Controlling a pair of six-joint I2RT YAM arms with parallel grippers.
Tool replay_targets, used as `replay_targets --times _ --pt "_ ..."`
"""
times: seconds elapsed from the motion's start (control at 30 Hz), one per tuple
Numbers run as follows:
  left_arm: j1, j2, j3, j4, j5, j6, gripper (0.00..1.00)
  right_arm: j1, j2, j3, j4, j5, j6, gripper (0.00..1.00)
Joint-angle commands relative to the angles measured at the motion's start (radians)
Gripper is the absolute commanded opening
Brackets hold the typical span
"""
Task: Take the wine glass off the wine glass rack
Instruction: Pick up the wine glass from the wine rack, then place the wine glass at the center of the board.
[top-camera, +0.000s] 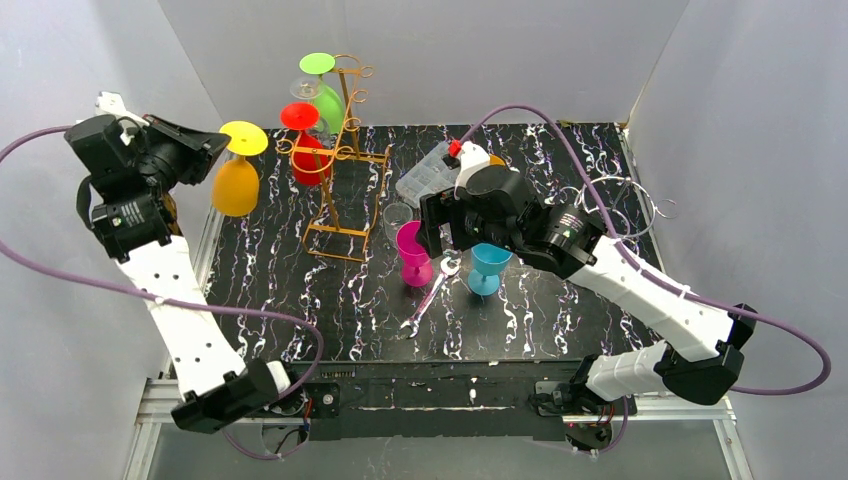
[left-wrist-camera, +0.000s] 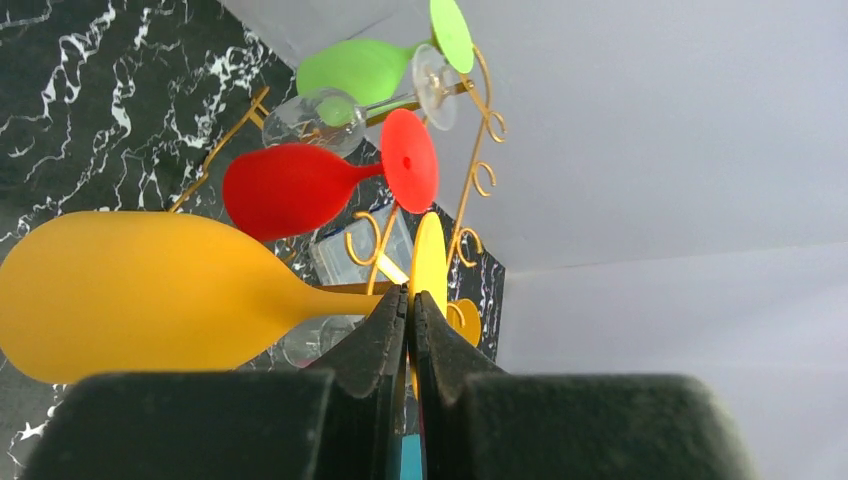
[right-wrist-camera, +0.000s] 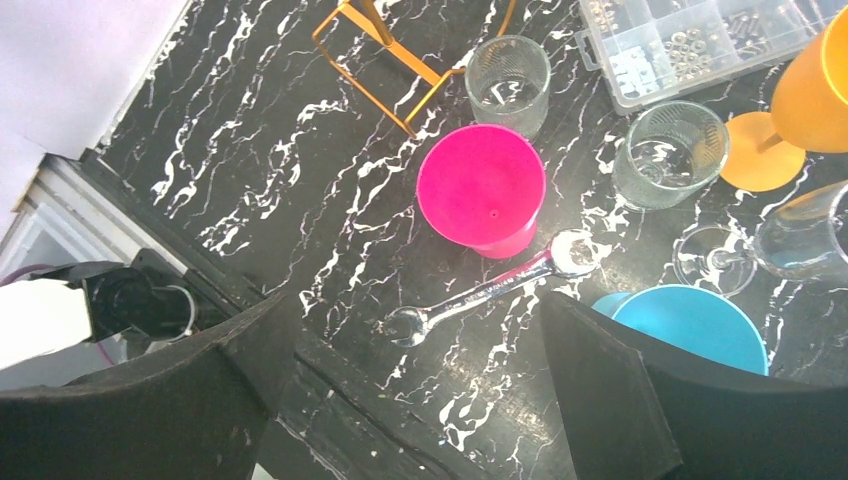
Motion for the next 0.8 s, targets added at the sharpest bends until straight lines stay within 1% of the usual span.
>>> replay_targets --times 0.0,0.1,0.27,0.33,0.4,0.43,0.47,0.53,0.6,0.67,0.77 --pt "-0.030 -0.069 0.103 -0.060 -0.055 -0.016 0.00 -0.005 -0.028 0.065 0.063 -0.040 0.015 0.98" --pt "-0.091 -0.040 0.250 -0.077 -0.078 -0.037 0.00 -0.008 -0.022 0.101 0.087 -0.060 0.028 0.98" --pt "-0.213 0.044 0.454 -0.064 -0.051 -0.105 0.00 -0.028 -0.015 0.132 0.164 -0.108 0.041 0.98" --pt "-0.270 0.081 0.499 -0.027 -0.033 -0.153 0.00 -0.061 -0.006 0.145 0.213 -0.155 0.046 0.98" --pt "-0.347 0.117 0.535 0.015 -0.032 -0.203 0.00 -0.122 0.006 0.150 0.279 -0.249 0.064 0.99" --pt "-0.389 0.140 0.555 0.032 -0.043 -0.221 0.00 -0.168 0.011 0.146 0.322 -0.318 0.087 0.98" --pt "-0.438 0.166 0.577 0.040 -0.054 -0.241 0.00 -0.229 0.013 0.129 0.407 -0.398 0.126 1.00" --pt "-0.534 0.218 0.618 0.093 -0.062 -0.293 0.00 -0.356 0.014 0.071 0.589 -0.568 0.279 1.00" --pt "-0.604 0.276 0.647 0.109 -0.070 -0.347 0.00 -0.447 0.022 0.015 0.773 -0.685 0.412 1.00" --pt "-0.644 0.311 0.652 0.159 -0.069 -0.417 0.00 -0.497 0.033 -0.013 0.886 -0.735 0.496 1.00" --pt "-0.680 0.330 0.584 0.317 -0.056 -0.550 0.00 -0.539 0.035 -0.068 1.014 -0.762 0.589 1.00"
